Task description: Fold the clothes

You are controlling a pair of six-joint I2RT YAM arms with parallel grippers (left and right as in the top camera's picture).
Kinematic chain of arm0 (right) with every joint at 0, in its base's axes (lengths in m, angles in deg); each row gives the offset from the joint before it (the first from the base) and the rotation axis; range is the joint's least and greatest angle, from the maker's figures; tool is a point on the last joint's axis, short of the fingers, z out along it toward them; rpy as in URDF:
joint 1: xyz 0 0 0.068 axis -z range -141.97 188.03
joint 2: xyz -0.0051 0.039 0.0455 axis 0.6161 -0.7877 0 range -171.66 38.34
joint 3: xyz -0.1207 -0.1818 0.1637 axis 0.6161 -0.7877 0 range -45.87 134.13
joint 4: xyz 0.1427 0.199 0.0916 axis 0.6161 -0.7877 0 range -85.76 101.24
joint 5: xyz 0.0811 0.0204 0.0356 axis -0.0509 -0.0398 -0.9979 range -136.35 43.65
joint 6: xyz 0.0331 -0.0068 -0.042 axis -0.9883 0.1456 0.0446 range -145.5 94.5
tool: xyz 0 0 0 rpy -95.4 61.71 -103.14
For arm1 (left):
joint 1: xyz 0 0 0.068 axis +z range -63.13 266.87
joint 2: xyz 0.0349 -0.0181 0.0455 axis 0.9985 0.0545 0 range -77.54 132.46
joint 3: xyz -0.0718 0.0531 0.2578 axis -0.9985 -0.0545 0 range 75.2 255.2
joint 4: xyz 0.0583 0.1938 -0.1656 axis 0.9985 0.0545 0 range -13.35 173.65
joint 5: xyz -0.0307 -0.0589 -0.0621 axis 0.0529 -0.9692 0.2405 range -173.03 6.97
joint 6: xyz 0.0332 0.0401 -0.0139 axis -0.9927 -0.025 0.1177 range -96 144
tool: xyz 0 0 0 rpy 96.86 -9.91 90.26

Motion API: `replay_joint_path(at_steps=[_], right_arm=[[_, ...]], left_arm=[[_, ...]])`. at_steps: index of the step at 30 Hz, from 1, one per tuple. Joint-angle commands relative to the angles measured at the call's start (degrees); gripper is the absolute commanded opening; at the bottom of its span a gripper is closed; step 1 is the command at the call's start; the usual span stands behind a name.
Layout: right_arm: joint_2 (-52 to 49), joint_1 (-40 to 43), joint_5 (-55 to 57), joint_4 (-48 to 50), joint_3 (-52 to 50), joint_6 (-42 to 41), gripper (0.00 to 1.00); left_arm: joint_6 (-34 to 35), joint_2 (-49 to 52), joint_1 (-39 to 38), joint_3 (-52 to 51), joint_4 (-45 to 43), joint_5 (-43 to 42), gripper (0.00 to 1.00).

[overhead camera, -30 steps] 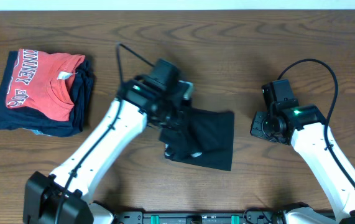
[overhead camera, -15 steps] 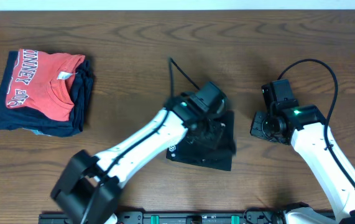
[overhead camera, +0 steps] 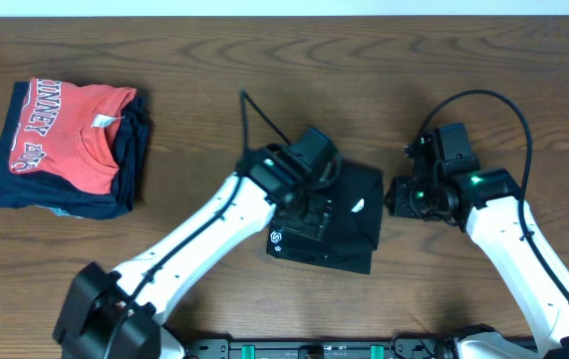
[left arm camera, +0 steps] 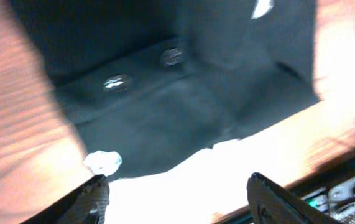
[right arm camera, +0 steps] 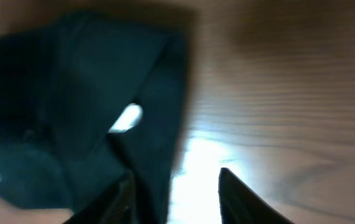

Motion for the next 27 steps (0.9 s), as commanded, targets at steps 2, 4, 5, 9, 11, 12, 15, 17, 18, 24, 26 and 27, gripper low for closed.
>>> replay_joint_path(at_steps=[2, 4, 5, 9, 11, 12, 15, 17, 18, 24, 26, 27], right_arm=[[0.33, -2.12, -7.76, -1.92, -0.37, 5.38, 0.57], [0.33, -4.35, -8.33, -2.47, -2.14, 5.35, 0.64], [0.33, -5.35, -8.37, -2.49, -3.1, 5.33, 0.64], [0.33, -9.42, -8.7, 1.14, -7.54, 4.94, 0.58], [0.33, -10.84, -9.68, 3.15, -9.05, 4.92, 0.52], [0.33, -11.47, -9.94, 3.58, -9.64, 4.57, 0.49], [0.33, -12.46, -9.75, 3.8, -10.88, 2.75, 0.34], [0.33, -12.48, -9.35, 3.96, -11.37, 2.71, 0.21], [0.33, -12.41, -9.11, 4.11, -11.37, 2.75, 0.18], [0.52, -12.39, -9.25, 4.02, -10.86, 2.78, 0.01], [0.85, -12.39, -9.03, 1.84, -9.81, 2.78, 0.01], [1.07, -12.33, -8.26, 0.26, -9.25, 2.73, 0.01]], left_arm=[[-0.76, -0.11, 1.77, -0.26, 1.88, 4.33, 0.73], [-0.74, -0.04, 1.84, -2.43, 1.44, 4.33, 0.73], [-0.74, -0.02, 1.84, -3.56, 1.22, 4.33, 0.73], [-0.76, 0.0, 1.84, -8.61, -0.85, 4.5, 0.74], [-0.76, 0.0, 1.84, -11.54, -3.04, 4.5, 0.74], [-0.74, 0.0, 1.84, -13.16, -4.37, 4.48, 0.73], [-0.7, 0.0, 1.84, -16.63, -6.82, 4.44, 0.74], [-0.72, 0.0, 1.84, -18.18, -8.33, 4.26, 0.73], [-0.72, 0.0, 1.84, -18.75, -9.07, 4.28, 0.73], [-0.74, 0.0, 1.84, -19.15, -12.35, 4.31, 0.59], [-0.76, 0.0, 1.84, -19.15, -12.81, 4.31, 0.49], [-0.79, 0.0, 1.84, -19.15, -12.81, 4.33, 0.43]])
